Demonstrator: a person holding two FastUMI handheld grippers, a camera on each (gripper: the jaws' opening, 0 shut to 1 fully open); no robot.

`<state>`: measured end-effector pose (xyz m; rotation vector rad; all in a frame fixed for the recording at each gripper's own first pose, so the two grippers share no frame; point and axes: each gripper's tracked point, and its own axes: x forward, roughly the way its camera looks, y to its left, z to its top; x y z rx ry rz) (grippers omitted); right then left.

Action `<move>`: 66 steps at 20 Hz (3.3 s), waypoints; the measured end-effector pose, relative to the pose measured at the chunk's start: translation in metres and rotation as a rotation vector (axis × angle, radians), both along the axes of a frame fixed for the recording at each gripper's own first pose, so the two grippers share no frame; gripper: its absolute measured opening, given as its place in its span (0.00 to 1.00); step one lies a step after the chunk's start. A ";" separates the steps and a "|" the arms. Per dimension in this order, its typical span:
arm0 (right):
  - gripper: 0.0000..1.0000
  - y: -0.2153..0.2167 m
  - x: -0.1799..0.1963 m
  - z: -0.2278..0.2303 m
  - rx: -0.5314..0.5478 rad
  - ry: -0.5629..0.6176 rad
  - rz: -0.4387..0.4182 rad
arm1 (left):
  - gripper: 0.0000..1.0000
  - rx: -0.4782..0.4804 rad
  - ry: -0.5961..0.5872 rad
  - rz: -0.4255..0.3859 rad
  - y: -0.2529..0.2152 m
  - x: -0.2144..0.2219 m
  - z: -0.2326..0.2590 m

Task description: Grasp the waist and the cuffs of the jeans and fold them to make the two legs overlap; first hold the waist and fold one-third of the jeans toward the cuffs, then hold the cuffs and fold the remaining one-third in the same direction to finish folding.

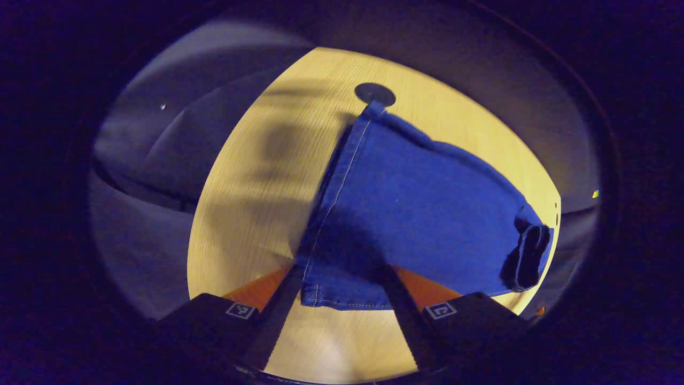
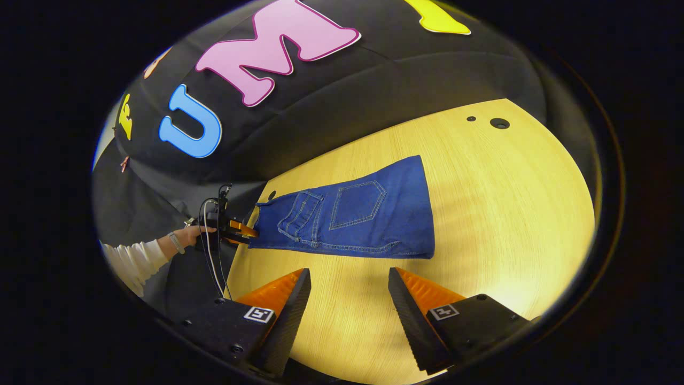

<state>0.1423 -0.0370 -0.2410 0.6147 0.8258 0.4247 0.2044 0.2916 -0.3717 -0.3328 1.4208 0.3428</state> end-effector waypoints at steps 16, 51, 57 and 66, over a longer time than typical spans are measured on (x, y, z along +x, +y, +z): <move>0.89 0.002 -0.014 0.017 0.020 -0.028 0.019 | 0.07 -0.142 -0.216 0.187 -0.040 0.026 0.016; 0.89 -0.173 -0.051 0.164 -0.216 -0.546 -0.213 | 0.95 -0.129 -0.751 -0.467 -0.500 0.024 0.243; 0.92 -0.187 -0.114 0.248 -0.418 -0.755 -0.378 | 0.95 0.101 -1.134 -0.468 -0.487 -0.100 0.395; 0.96 -0.160 -0.233 0.347 -0.445 -0.957 -0.377 | 0.94 0.326 -1.367 -0.280 -0.482 -0.247 0.513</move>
